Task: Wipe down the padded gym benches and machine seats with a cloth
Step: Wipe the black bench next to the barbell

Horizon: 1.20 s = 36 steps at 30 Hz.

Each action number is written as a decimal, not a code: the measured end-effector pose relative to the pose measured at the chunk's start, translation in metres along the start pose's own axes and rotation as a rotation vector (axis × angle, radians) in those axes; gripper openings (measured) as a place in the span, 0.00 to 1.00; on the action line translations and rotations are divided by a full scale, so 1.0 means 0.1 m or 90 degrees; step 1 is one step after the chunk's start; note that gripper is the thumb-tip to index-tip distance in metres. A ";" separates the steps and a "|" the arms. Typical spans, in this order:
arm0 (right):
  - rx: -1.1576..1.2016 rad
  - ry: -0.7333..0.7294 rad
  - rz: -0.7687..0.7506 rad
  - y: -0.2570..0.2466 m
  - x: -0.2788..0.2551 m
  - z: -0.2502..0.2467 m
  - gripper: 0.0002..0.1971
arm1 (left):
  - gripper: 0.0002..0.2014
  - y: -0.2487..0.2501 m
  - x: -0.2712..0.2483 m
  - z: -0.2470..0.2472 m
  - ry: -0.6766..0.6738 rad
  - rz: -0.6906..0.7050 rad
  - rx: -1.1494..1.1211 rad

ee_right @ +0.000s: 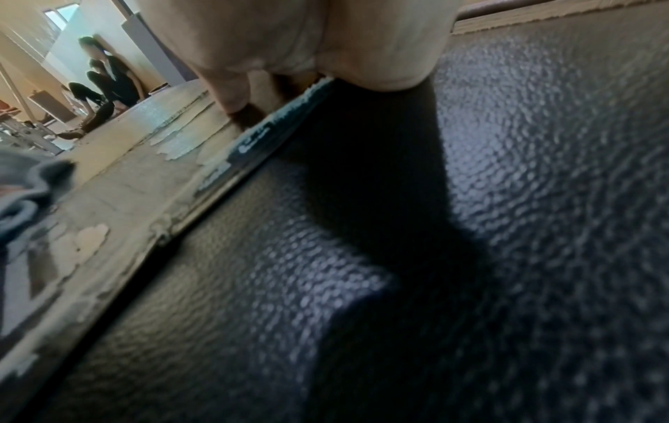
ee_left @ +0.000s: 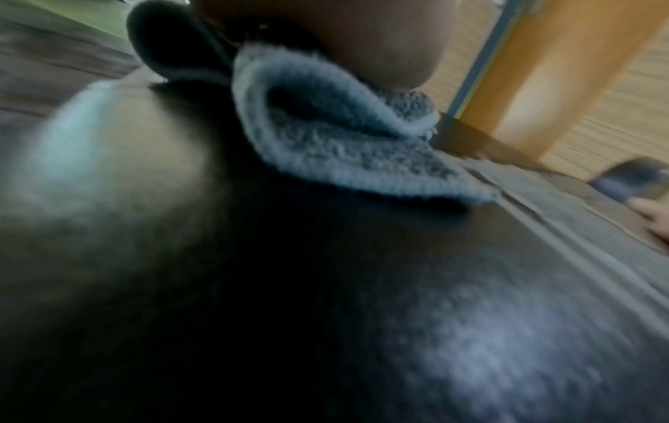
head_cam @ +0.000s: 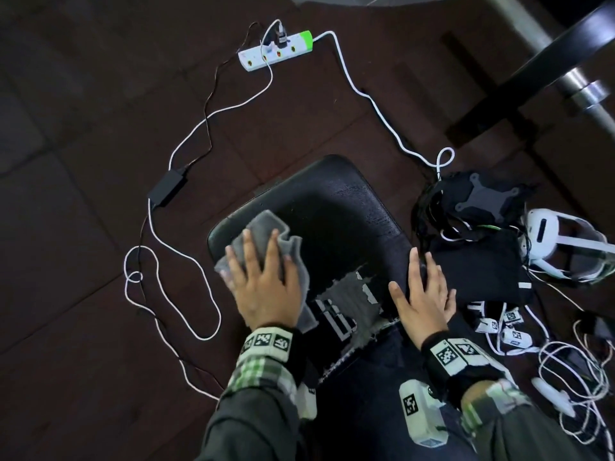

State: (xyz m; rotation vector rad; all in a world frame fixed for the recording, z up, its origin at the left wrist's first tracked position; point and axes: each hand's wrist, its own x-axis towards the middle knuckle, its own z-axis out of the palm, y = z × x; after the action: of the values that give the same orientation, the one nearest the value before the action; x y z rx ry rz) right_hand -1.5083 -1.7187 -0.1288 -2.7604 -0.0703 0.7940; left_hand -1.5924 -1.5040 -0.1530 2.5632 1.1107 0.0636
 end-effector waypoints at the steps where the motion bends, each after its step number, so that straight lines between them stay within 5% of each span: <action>1: 0.000 0.003 -0.001 0.00 0.00 0.01 0.35 | 0.26 -0.06 -0.03 -0.01 0.016 -0.029 -0.014; 6: -0.005 0.006 -0.003 0.01 0.02 0.01 0.36 | 0.25 -0.05 -0.66 0.08 0.013 -0.086 -0.046; 10: -0.008 0.009 0.001 0.02 0.03 0.01 0.36 | 0.24 0.32 -0.96 0.12 -0.074 0.098 -0.012; 13: -0.011 0.000 0.002 0.02 0.04 -0.01 0.36 | 0.23 0.44 -0.72 0.15 -0.074 0.150 0.008; 18: 0.004 0.001 -0.012 0.02 0.02 -0.01 0.32 | 0.24 0.23 -0.14 0.05 -0.076 0.135 0.049; 24: -0.001 0.007 -0.010 0.02 0.02 0.00 0.35 | 0.25 -0.08 -0.34 0.03 0.014 -0.058 -0.026; 29: -0.002 0.011 -0.006 0.03 0.03 0.01 0.35 | 0.24 0.12 -0.97 0.06 -0.083 0.091 0.021; 33: -0.003 0.014 -0.008 0.04 0.03 0.02 0.36 | 0.25 0.25 -0.61 0.06 -0.077 0.151 0.028; 36: -0.001 0.017 -0.012 0.04 0.03 0.02 0.37 | 0.27 0.27 -0.01 0.01 -0.065 0.116 0.017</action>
State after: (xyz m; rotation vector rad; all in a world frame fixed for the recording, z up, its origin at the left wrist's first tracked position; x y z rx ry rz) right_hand -1.5075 -1.7216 -0.1331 -2.7667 -0.0904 0.7520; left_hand -1.5735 -1.5224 -0.1453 2.6531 0.8441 -0.0379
